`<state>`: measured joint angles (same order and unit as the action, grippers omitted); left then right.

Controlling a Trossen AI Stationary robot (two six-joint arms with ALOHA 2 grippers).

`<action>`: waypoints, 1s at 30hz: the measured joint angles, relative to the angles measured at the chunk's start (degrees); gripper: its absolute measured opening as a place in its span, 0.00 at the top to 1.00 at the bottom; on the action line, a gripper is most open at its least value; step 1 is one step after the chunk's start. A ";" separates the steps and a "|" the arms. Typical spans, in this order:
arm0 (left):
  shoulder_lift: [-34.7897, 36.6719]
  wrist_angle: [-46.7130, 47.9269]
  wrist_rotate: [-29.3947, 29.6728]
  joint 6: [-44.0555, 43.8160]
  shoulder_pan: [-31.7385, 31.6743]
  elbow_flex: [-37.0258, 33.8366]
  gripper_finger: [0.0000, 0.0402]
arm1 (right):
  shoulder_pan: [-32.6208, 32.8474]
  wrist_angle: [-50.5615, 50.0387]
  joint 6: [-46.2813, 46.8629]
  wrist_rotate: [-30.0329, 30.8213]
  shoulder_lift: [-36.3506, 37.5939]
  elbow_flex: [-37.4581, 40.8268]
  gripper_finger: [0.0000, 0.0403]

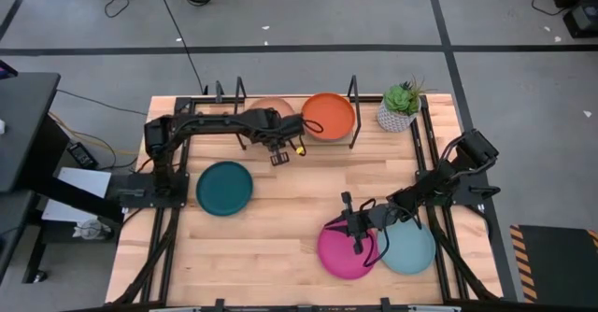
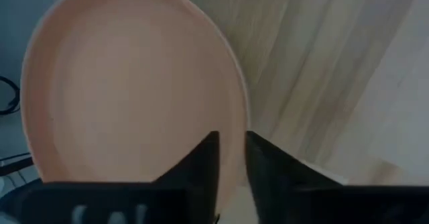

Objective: Place and stack plates onto a shelf
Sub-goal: Stack the brown plate on top of the the light orange plate on the shelf, then stack the green plate on top of the the orange plate on the shelf

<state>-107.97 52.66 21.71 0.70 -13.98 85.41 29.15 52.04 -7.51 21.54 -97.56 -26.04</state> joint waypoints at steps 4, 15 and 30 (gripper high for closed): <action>0.30 0.21 0.07 -0.56 0.13 0.04 0.68 | 0.00 -0.27 -0.07 0.02 0.00 0.03 0.89; 0.61 2.63 -5.09 -4.54 3.12 0.04 0.65 | 0.00 -0.90 -0.15 0.12 0.00 0.04 0.89; -0.57 8.57 -12.19 -39.14 20.62 -0.36 0.65 | 0.00 -1.90 0.00 3.01 0.00 0.07 0.89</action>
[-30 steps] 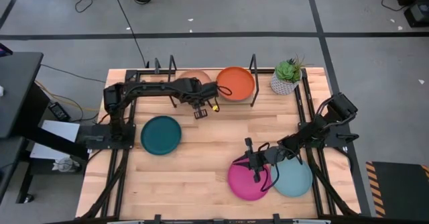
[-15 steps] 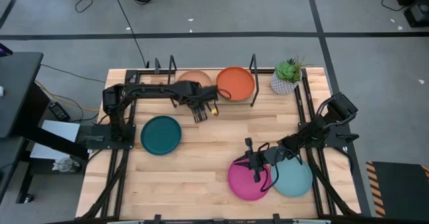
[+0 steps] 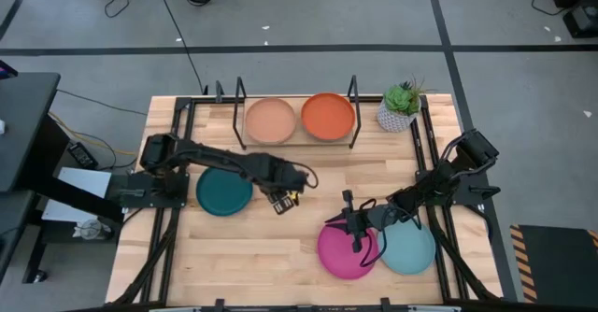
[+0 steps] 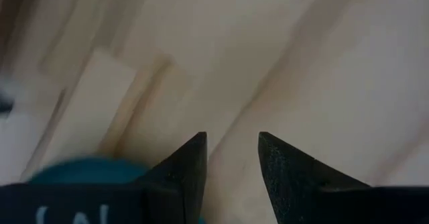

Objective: Place and stack plates onto a shelf
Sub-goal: Stack the green plate on top of the the orange plate on the shelf

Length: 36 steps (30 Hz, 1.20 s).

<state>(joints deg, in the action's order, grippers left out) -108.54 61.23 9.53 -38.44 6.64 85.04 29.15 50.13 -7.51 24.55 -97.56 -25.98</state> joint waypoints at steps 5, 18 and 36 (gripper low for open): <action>-0.76 6.32 3.65 -10.39 2.74 -3.09 0.65 | 0.00 0.36 -0.02 -0.02 0.00 0.00 0.89; -1.22 7.29 2.55 -17.96 5.12 -11.04 0.65 | 0.00 0.46 -0.17 -0.13 0.00 0.00 0.89; -1.22 3.68 -9.02 -14.70 6.81 -15.93 0.94 | 0.00 0.37 -0.17 -0.13 0.00 0.00 0.89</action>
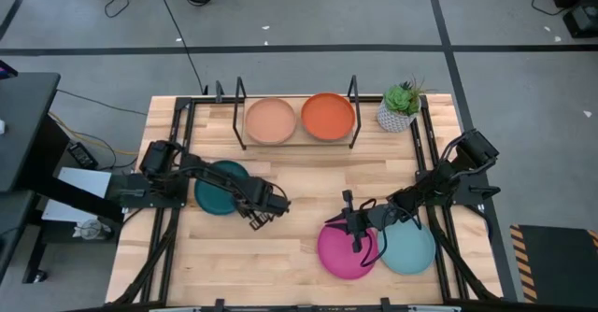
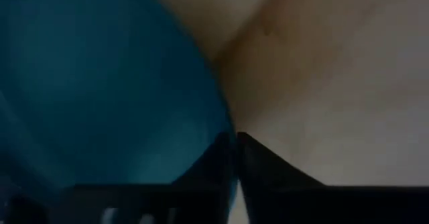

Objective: Place and stack plates onto a shelf
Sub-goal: Stack the green plate on top of the the orange plate on the shelf

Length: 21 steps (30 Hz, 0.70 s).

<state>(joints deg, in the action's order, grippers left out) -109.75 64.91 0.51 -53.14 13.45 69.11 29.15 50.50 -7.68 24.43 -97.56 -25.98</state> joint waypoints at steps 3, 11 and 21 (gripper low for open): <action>0.15 0.70 -4.23 2.26 0.83 0.60 0.96 | 0.00 0.00 0.00 0.02 0.00 0.00 0.89; 0.37 3.99 -6.62 12.16 4.85 11.63 0.96 | 0.00 0.04 -0.18 0.11 0.00 0.00 0.89; 0.37 3.19 4.98 31.55 7.45 25.58 0.96 | 0.00 0.11 -0.39 0.13 0.00 0.00 0.89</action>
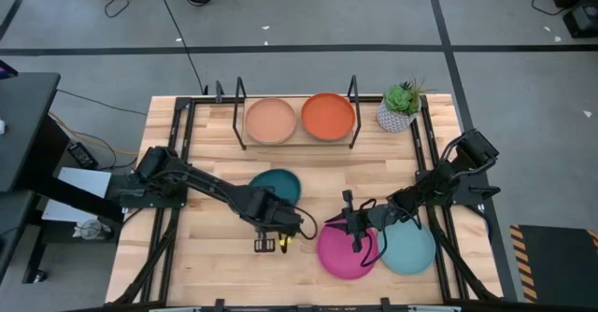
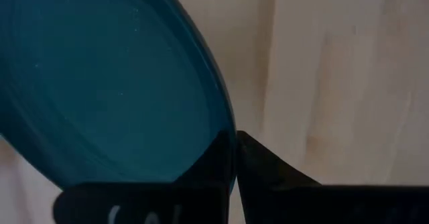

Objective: Place and stack plates onto a shelf
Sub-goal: Stack the green plate on top of the the orange plate on the shelf

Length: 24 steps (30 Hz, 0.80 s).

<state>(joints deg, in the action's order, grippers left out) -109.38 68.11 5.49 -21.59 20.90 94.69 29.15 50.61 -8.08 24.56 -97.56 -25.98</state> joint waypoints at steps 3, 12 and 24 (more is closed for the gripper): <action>0.00 -1.32 4.74 5.72 -0.80 3.14 0.96 | 0.00 0.35 0.00 0.02 0.00 0.00 0.89; -0.09 -10.05 10.47 22.01 -9.58 5.10 0.96 | 0.00 0.30 0.39 0.00 0.00 0.00 0.89; -0.24 -19.19 13.74 48.11 -22.68 5.12 0.96 | 3.23 -0.49 0.42 7.50 0.00 0.29 0.89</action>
<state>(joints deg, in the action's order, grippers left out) -109.62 48.92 19.24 26.51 -1.78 99.81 32.37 50.12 -7.66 32.06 -97.56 -25.69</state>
